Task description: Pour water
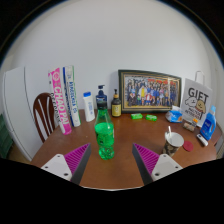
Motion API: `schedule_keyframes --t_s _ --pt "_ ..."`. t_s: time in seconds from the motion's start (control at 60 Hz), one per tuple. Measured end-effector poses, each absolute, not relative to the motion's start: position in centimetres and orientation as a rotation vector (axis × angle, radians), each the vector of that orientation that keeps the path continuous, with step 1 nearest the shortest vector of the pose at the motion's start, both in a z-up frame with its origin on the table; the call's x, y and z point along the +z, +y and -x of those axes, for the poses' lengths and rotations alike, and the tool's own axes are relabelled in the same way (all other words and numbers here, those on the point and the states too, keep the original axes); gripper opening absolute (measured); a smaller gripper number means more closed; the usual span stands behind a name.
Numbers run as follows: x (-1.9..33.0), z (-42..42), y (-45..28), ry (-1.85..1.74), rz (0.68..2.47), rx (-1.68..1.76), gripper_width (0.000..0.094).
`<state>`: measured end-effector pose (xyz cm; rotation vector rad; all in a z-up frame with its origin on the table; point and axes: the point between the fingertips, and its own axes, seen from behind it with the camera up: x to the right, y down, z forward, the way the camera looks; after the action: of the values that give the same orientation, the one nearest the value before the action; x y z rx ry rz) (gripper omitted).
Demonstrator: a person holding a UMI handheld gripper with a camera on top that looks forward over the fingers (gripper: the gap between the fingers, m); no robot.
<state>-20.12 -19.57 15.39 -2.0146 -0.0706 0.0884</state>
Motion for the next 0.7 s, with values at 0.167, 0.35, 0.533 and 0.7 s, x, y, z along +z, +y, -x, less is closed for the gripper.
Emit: schedule_keyframes --t_s 0.167,0.35,0.533,0.7 --pt "12.3 23.4 -13.2 -0.060 1.950 0.049 0.0857" --pt "9.0 24.3 -8.4 -0.033 1.909 0.007 0.0846" --pt "8.2 23.4 -6.5 -0.007 1.859 -0.037 0.0555" --pt "8.4 23.5 -6.3 -0.012 1.828 -0.024 0.0413"
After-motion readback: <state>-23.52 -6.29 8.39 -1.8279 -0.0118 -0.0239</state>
